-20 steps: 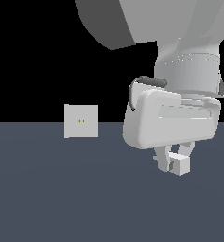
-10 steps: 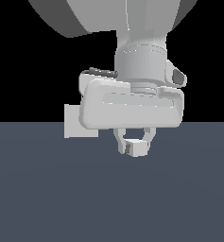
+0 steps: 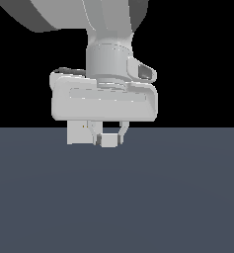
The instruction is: Plug the charger into the wall socket.
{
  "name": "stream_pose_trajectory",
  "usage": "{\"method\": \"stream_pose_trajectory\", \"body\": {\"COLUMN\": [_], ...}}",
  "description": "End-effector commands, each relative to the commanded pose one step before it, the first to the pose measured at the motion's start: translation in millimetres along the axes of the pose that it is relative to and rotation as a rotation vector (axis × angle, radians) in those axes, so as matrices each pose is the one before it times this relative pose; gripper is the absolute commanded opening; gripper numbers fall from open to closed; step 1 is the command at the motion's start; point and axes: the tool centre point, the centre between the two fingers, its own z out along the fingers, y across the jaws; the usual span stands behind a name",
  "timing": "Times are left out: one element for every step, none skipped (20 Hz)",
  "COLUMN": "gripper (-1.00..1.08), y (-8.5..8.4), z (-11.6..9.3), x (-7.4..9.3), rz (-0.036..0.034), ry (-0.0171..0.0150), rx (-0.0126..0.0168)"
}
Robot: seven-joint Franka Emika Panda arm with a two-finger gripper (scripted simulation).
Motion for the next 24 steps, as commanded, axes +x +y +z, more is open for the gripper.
{"method": "stream_pose_trajectory", "body": {"gripper": [-1.0,-1.0,-1.0,-1.0,-1.0,-1.0,-1.0,-1.0,-1.0,-1.0,-1.0,-1.0,-1.0,-1.0,-1.0,-1.0,-1.0,-1.0,-1.0,-1.0,-1.0,-1.0,-1.0,-1.0], "y": [-11.64,-4.3,-4.08,-3.86,-3.64,-3.4,-3.18,-2.94,-2.68,-2.45,-2.2,-1.95,-1.69,-1.4,-1.18,-0.92,-0.59,-0.4,-0.36,0.0,0.0,0.0,0.09,-0.01], "z": [-4.51,-1.59,-1.51,-1.43,-1.34,-1.26,-1.17,-1.09,-1.0,-0.9,-0.81,-0.72,-0.62,-0.53,-0.43,-0.33,-0.24,-0.14,-0.05,0.0,0.0,0.0,0.13,0.02], "x": [12.64,4.73,4.52,4.31,4.09,3.87,3.64,3.41,3.17,2.92,2.66,2.39,2.1,1.8,1.49,1.17,0.84,0.51,0.17,0.0,0.0,0.0,-0.24,0.17], "rz": [0.03117,0.01115,0.01064,0.01011,0.00956,0.00903,0.00843,0.00786,0.0073,0.00666,0.00603,0.00537,0.00471,0.00407,0.0033,0.00257,0.00194,0.00109,0.0,0.0,0.0,0.0,-0.00067,0.0], "ry": [-0.00003,-0.0001,-0.00011,-0.00011,-0.00011,-0.00011,-0.00011,-0.00012,-0.00011,-0.00011,-0.00011,-0.0001,-0.0001,-0.00009,-0.00007,-0.00006,-0.00005,-0.00003,0.0,0.0,0.0,0.0,-0.00007,0.0], "rx": [-0.00378,-0.00128,-0.00122,-0.00115,-0.00108,-0.00101,-0.00093,-0.00086,-0.00078,-0.0007,-0.00062,-0.00054,-0.00046,-0.00039,-0.00031,-0.00024,-0.00018,-0.0001,0.0,0.0,0.0,0.0,0.00015,0.0]}}
